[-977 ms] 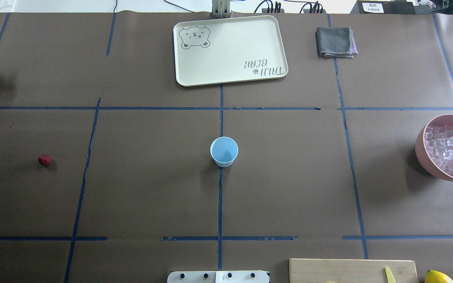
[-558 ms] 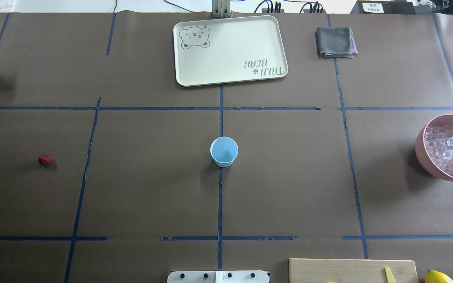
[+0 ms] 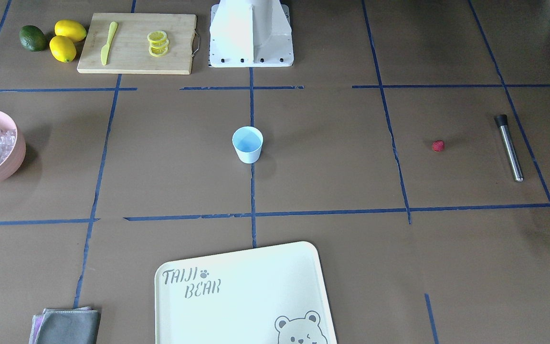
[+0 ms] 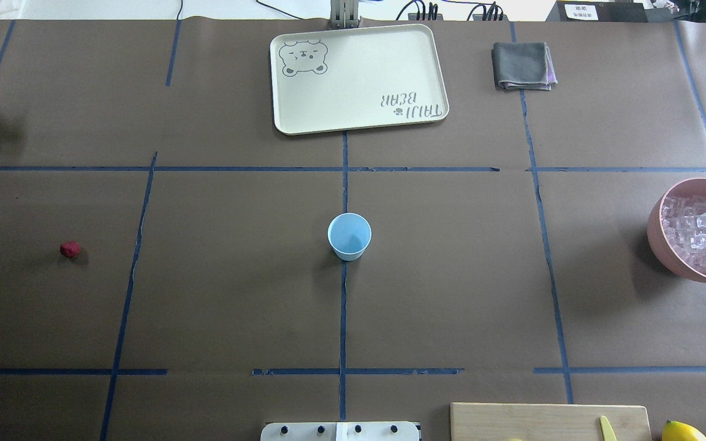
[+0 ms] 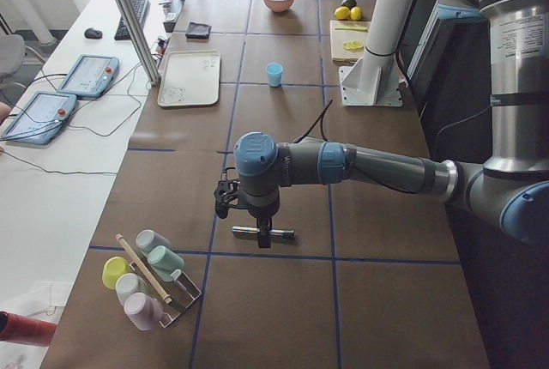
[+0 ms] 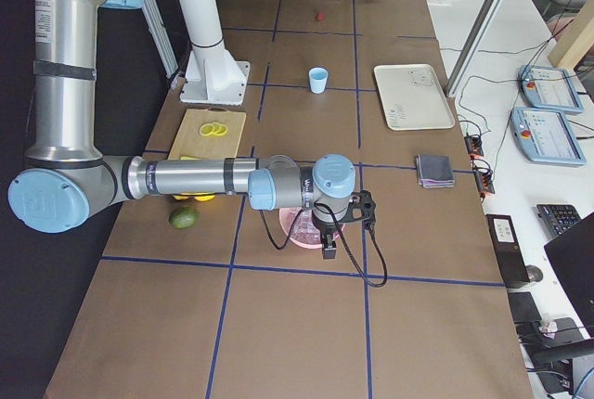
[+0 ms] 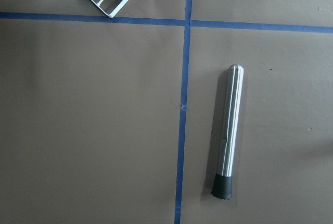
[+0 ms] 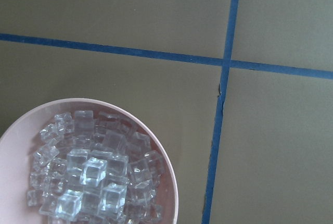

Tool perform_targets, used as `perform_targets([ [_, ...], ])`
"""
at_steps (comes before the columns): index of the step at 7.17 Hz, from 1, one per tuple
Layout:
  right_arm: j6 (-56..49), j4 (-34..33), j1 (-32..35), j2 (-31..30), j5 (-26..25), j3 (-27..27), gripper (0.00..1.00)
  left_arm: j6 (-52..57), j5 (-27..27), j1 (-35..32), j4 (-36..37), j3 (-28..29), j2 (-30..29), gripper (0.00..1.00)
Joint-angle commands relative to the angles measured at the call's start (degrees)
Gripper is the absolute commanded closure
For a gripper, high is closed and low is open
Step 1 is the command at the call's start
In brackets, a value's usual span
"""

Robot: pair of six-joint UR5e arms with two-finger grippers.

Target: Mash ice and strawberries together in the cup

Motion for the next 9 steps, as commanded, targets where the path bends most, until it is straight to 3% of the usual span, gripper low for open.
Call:
perform_targets([
  [1,15.85,1.36,-5.25,-0.83,0.41,3.58,0.01,0.12,0.0,0.0,-0.53,-0.06,0.9,0.0],
  [3,40.31,12.29,-14.03,-2.58,-2.12,6.24,0.01,0.21,0.0,0.0,-0.54,-0.06,0.9,0.0],
  [4,47.12,15.23,-17.82,-3.12,-6.49,6.51,0.02,0.12,0.0,0.0,-0.54,-0.06,0.9,0.0],
  [6,49.02,18.14,-19.0,-7.5,-6.53,6.51,0.07,0.12,0.0,0.0,-0.54,-0.06,0.9,0.0],
  [9,57.03,19.04,-23.13,-7.78,-9.07,6.16,0.08,0.12,0.0,0.0,-0.54,-0.06,0.9,0.0],
])
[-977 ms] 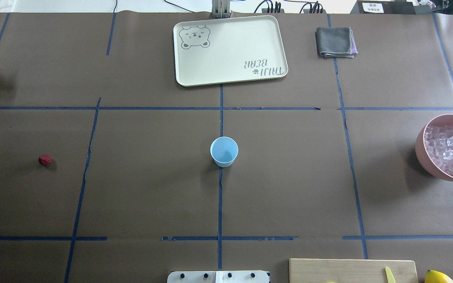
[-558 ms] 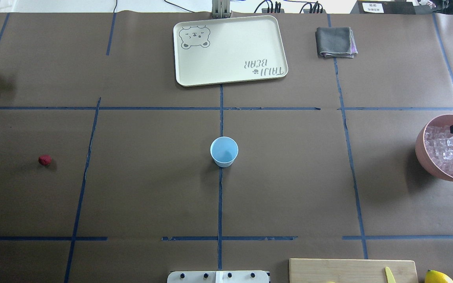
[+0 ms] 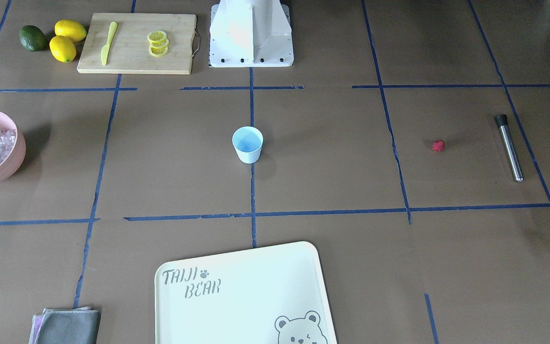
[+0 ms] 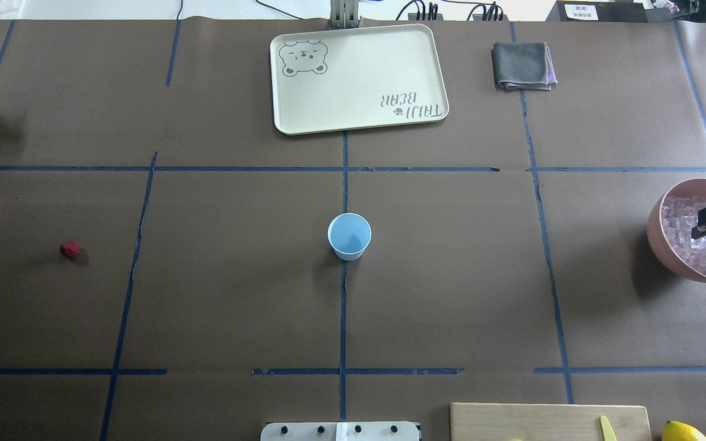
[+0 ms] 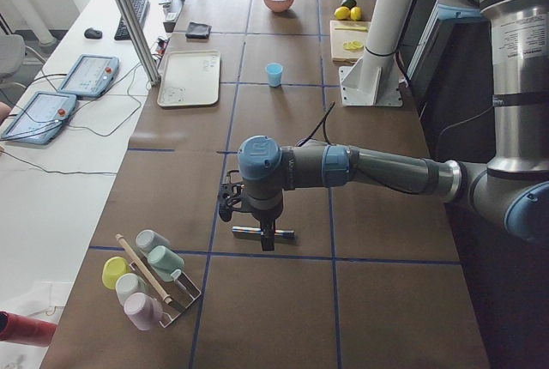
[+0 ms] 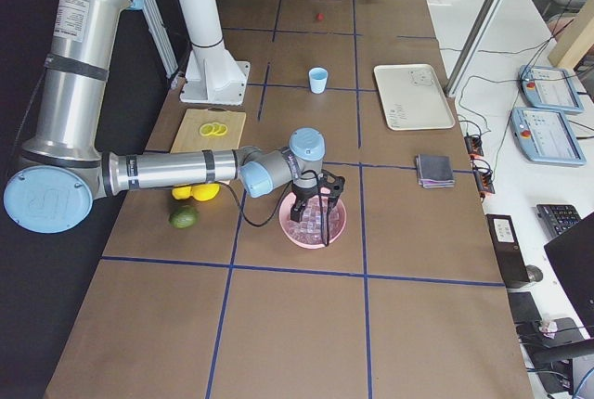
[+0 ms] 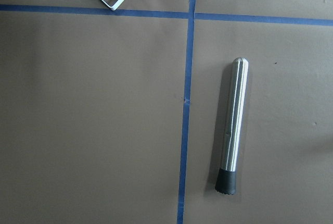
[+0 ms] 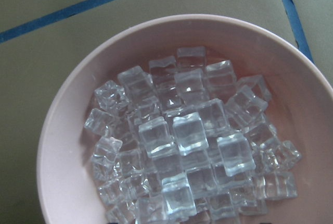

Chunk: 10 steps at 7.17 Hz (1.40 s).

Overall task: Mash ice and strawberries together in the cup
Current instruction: 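Lower the right gripper into the pink bowl and grasp an ice cube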

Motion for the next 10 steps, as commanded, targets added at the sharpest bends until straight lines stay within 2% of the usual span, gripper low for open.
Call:
perform_targets([
  [1,2.46,-0.02,-1.52,0.0,-1.54,-0.41,0.09,0.0,0.0,0.0,0.0,0.0,0.0,0.0],
  [3,3.51,0.06,-2.05,2.36,-1.55,-3.12,0.1,-0.09,0.0,0.0,0.0,0.0,0.0,0.0],
  [5,3.6,0.15,-2.14,2.82,-1.55,-4.1,0.22,-0.18,0.0,0.0,0.0,0.0,0.0,0.0],
  [7,3.6,0.15,-2.14,2.82,-1.55,-4.02,0.83,-0.18,0.0,0.0,0.0,-0.09,0.0,0.0],
  [8,3.52,0.15,-2.05,2.82,-1.55,-3.58,0.99,-0.26,0.0,0.0,0.0,-0.44,0.0,0.0],
  [10,3.43,0.06,-1.62,2.64,-1.46,-0.52,1.0,-0.44,0.0,0.0,0.0,-0.7,0.0,0.0],
])
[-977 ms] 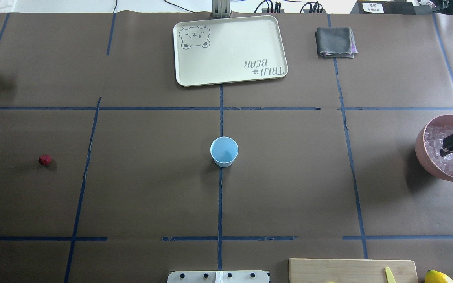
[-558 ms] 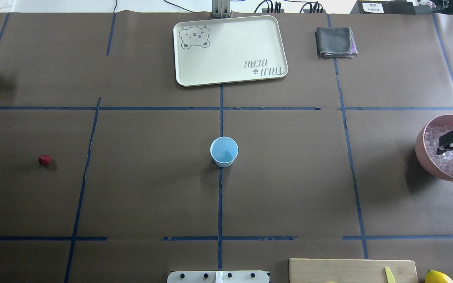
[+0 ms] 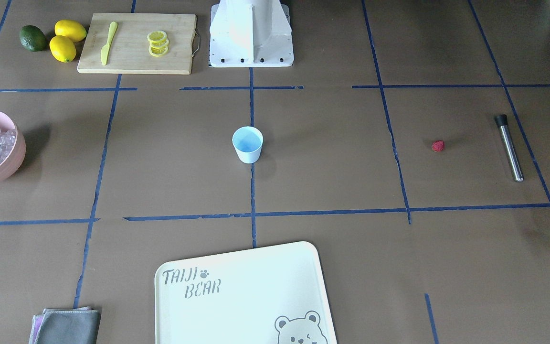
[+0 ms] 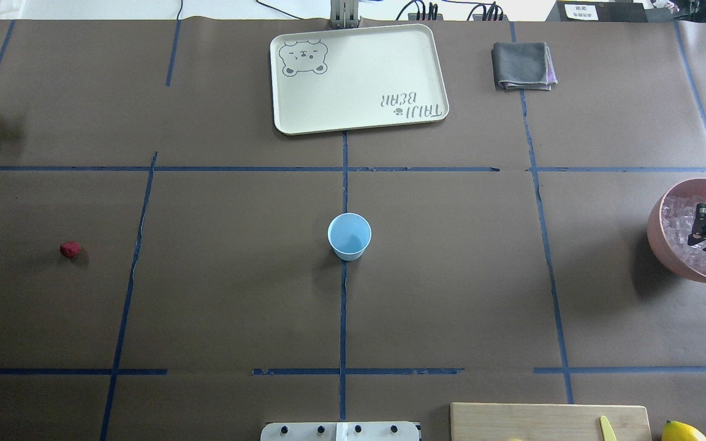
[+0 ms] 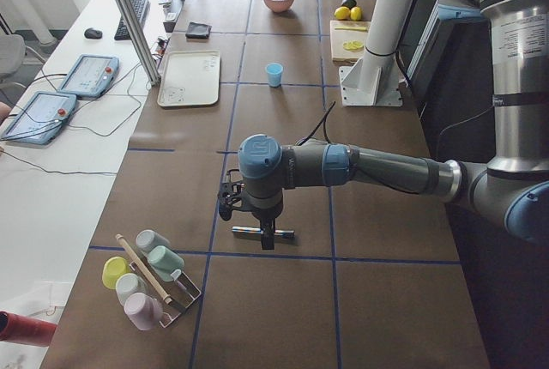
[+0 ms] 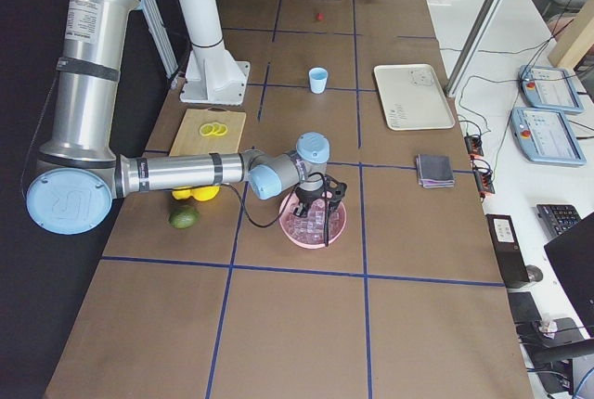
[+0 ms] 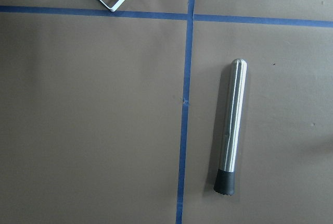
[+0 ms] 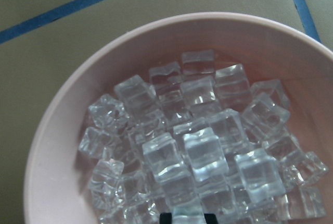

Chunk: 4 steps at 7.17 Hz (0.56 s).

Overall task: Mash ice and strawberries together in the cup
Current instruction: 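Lower the right gripper into the pink bowl and grasp an ice cube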

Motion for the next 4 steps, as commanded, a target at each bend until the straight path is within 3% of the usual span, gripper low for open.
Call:
perform_targets([
  [1,-0.04,-0.77,0.56,-0.88,0.24,7.43,1.0,-0.07,0.0,0.0,0.0,-0.38,0.0,0.0],
  [3,2.48,-0.77,-0.13,0.42,1.38,14.58,1.0,-0.07,-0.09,0.0,0.09,-0.81,0.09,0.0],
  [4,9.38,-0.86,-2.57,5.65,2.43,15.73,1.0,-0.16,-0.09,0.0,0.09,-0.99,0.09,0.0],
])
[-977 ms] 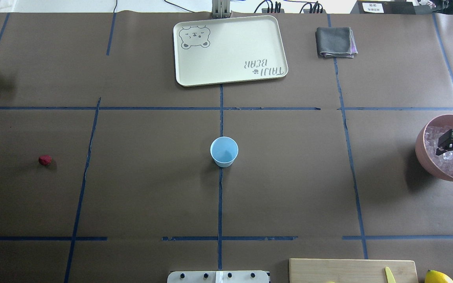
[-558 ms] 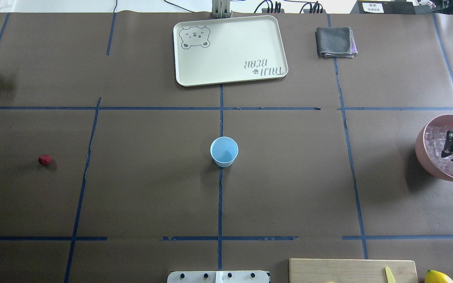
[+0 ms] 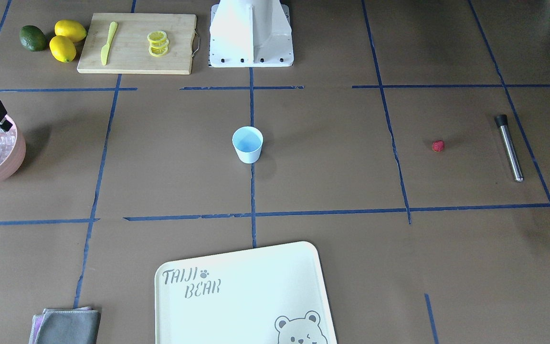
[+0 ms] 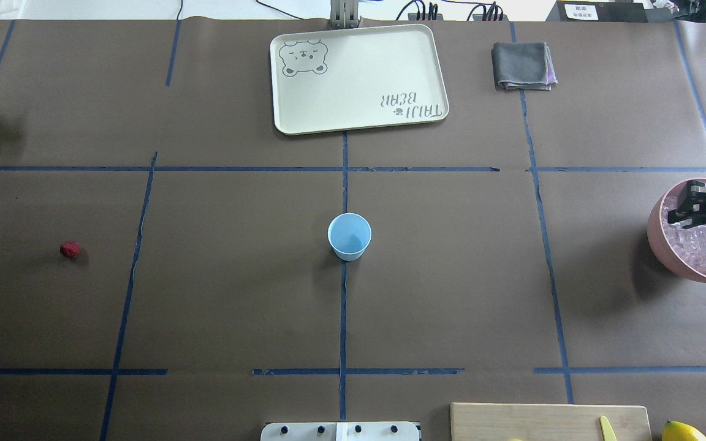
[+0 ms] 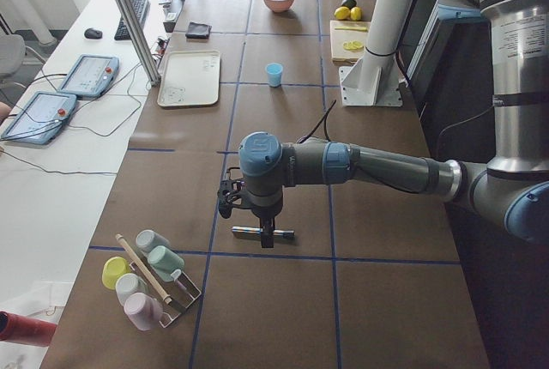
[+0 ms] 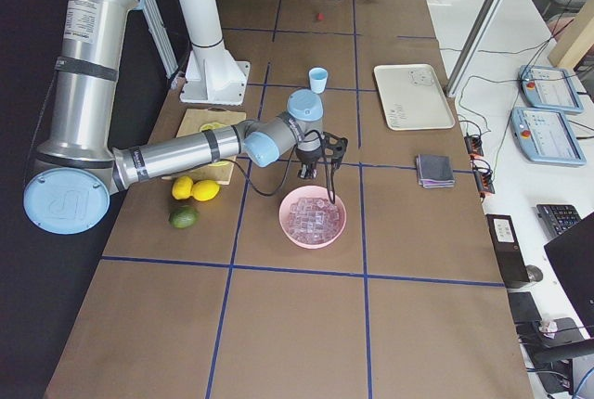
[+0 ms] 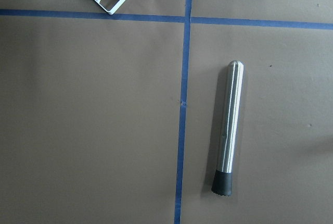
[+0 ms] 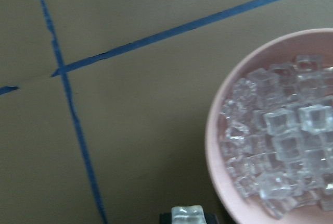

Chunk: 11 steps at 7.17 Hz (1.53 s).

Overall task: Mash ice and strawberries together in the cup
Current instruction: 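Carry the ice cube with the right gripper over the blue cup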

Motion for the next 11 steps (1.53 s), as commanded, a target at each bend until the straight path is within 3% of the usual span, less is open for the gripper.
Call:
perform_targets([
  [1,14.2,-0.08,-6.85,10.31,1.07,2.41,0.99,-0.15,-0.29,0.0,0.03,-0.35,0.03,0.0],
  [3,29.77,-1.47,-16.0,23.75,-0.58,-0.64,0.98,-0.07,-0.38,0.09,0.03,-0.26,-0.06,0.0],
  [4,34.19,-5.92,-21.52,31.73,-5.3,-3.45,0.97,0.02,-0.47,0.09,-0.06,-0.35,0.02,0.0],
  [5,38.76,-8.14,-26.53,39.47,-12.48,-8.7,0.96,0.2,-0.47,0.09,-0.06,-0.35,0.03,0.0],
  [6,41.42,-7.82,-28.41,45.29,-14.55,-15.8,0.96,0.28,-0.38,0.09,-0.06,-0.35,0.03,0.0],
  [7,41.44,-7.64,-30.17,48.13,-16.83,-20.48,0.96,0.29,-0.47,0.09,-0.06,-0.26,0.03,0.0],
  [9,41.27,-7.29,-31.86,48.07,-19.49,-21.05,0.95,0.29,-0.47,0.09,-0.14,-0.26,0.03,0.0],
  [10,41.18,-7.2,-31.77,48.07,-19.49,-21.23,0.78,0.29,-0.47,0.09,-0.06,-0.26,0.03,0.0],
  [11,41.18,-7.2,-31.86,48.07,-19.58,-21.32,0.41,0.2,-0.47,0.09,-0.06,-0.26,0.03,0.0],
])
